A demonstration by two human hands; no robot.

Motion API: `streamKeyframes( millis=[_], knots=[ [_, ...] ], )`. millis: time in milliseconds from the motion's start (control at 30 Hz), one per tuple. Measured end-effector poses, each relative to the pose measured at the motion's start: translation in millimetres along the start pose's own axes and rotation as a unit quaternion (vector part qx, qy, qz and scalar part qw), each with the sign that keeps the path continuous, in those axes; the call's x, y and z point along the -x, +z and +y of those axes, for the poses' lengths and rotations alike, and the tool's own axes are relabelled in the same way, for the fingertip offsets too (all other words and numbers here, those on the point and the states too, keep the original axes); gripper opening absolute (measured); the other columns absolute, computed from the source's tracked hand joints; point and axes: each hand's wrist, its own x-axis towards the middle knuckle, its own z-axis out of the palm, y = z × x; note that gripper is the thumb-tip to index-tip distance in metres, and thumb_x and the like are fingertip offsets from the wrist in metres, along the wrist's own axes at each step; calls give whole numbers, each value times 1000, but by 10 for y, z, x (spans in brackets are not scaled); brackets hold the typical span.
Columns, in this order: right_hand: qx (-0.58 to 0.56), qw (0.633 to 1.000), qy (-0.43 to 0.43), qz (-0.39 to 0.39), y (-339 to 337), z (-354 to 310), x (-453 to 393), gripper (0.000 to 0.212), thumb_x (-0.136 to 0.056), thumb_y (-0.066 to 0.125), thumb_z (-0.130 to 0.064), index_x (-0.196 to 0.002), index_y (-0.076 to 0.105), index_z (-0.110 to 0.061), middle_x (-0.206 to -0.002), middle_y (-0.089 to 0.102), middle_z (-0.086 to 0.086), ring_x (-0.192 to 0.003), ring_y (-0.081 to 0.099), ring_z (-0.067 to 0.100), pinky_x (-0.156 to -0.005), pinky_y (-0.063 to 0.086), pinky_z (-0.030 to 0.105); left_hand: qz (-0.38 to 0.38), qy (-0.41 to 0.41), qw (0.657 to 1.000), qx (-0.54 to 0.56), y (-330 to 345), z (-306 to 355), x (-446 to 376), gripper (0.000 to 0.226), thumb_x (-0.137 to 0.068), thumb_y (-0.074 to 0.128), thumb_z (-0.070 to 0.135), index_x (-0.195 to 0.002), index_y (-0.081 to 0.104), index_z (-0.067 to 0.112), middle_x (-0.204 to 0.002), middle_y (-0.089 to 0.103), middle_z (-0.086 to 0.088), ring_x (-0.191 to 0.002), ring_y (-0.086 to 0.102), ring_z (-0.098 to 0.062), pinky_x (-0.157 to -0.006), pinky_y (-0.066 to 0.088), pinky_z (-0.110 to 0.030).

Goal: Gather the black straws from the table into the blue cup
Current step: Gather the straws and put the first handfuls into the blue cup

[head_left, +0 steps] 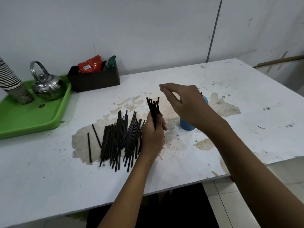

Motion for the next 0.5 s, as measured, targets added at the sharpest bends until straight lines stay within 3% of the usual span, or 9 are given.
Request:
streamKeyframes(
  millis=[33, 100, 167, 300, 400, 500],
  knots=[
    [26, 999, -25, -8, 9, 23, 41, 31, -102, 46, -20, -127, 61, -13, -124, 67, 6, -119, 60, 24, -111, 38, 38, -3, -1, 1000, 7, 1, -3, 1, 22, -106, 37, 22, -91, 53, 19, -66, 52, 5, -61, 49, -16, -60, 42, -35],
    [51, 997, -43, -43, 39, 24, 122, 30, -100, 48, -14, -127, 62, -10, -133, 60, 13, -131, 49, 25, -117, 22, 28, -16, -3, 1000, 15, -1, -10, 7, 22, -108, 36, 21, -95, 53, 17, -67, 47, 6, -59, 43, -12, -56, 38, -30],
    [71, 994, -46, -66, 75, 0, 173, 30, -100, 48, -12, -127, 62, -9, -139, 54, 14, -138, 39, 23, -111, 9, 17, -39, -3, 999, 15, -11, -12, 18, 20, -108, 37, 25, -104, 54, 16, -67, 43, 8, -58, 38, -10, -53, 33, -31],
    [115, 990, -73, -40, 178, -19, 206, 33, -99, 52, -18, -129, 60, -7, -128, 63, 15, -135, 45, 27, -114, 13, 30, -39, -11, 999, 20, -15, 43, 29, 28, -109, 37, 28, -127, 54, 15, -66, 52, 17, -57, 43, -4, -55, 38, -25],
    [111, 992, -62, -1, 191, -37, 211, 45, -99, 51, -23, -142, 46, -11, -133, 60, 12, -135, 44, 25, -115, 13, 28, -56, 1, 998, 22, -19, 84, 47, 34, -108, 39, 36, -135, 53, 21, -107, 70, 8, -100, 65, -8, -88, 52, -35],
    [95, 992, -82, -8, 190, -22, 205, 41, -99, 46, -21, -139, 49, -11, -132, 61, 10, -135, 46, 25, -117, 16, 33, -62, -1, 998, 16, -17, 124, 70, 36, -105, 43, 40, -135, 53, 22, -115, 69, 3, -111, 65, -9, -95, 53, -36]
  ],
)
